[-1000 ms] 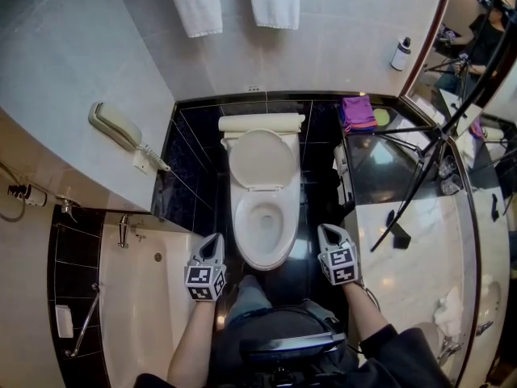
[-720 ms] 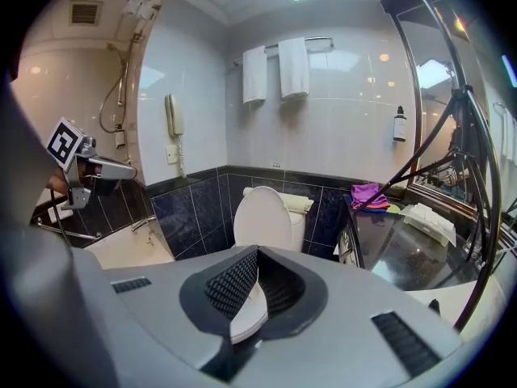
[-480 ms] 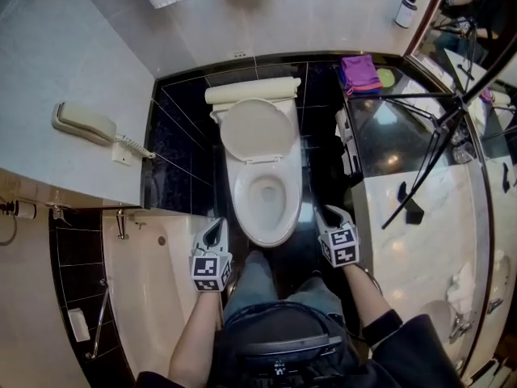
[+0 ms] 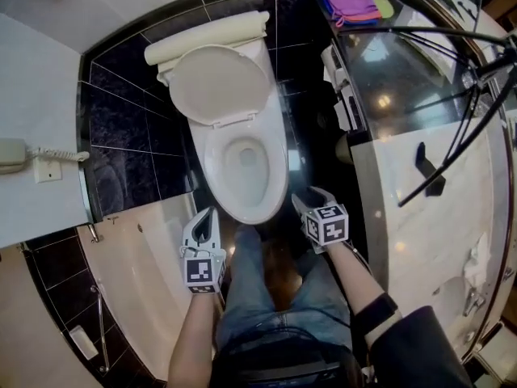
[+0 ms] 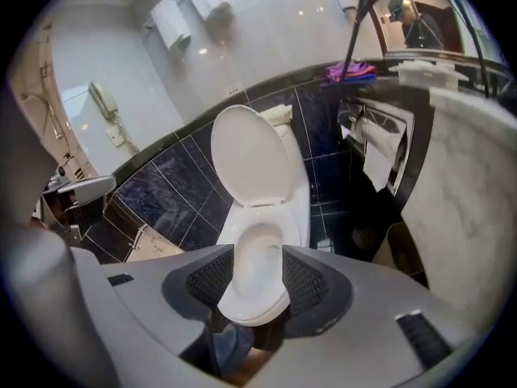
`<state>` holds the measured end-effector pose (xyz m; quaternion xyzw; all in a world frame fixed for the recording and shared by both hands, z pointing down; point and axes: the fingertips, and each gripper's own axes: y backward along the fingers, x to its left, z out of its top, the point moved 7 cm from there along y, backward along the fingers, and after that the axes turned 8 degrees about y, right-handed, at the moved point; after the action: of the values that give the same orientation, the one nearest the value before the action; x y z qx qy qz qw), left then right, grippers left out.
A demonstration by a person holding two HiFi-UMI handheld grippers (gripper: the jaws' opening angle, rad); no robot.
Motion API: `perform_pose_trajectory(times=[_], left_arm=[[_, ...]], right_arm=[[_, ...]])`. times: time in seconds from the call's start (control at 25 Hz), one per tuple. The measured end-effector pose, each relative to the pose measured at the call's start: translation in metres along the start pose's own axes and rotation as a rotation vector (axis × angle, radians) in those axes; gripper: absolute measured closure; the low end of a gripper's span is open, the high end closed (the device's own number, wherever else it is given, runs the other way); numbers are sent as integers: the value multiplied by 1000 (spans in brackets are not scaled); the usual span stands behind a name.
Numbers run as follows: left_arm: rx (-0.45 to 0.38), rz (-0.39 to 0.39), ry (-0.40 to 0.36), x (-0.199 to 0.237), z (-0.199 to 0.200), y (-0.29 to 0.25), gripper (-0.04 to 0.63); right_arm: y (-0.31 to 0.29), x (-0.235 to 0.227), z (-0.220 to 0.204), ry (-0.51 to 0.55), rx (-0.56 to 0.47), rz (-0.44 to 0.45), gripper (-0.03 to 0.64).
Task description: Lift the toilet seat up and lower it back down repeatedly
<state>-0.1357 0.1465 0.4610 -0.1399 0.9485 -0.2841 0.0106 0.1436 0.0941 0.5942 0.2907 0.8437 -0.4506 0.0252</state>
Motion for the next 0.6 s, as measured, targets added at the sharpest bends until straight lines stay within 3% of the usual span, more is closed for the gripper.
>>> perform_pose_trajectory(times=[0.12, 0.36, 0.6], left_arm=[[-6, 30, 46, 2, -24, -30, 595], [34, 12, 8, 1, -88, -73, 595], [74, 27, 63, 5, -129, -88, 595]], right_arm=[[-49, -12, -37, -91, 36, 40, 410], [-132, -31, -111, -150, 144, 79, 410], [-180, -42, -153, -371, 140, 145, 410]])
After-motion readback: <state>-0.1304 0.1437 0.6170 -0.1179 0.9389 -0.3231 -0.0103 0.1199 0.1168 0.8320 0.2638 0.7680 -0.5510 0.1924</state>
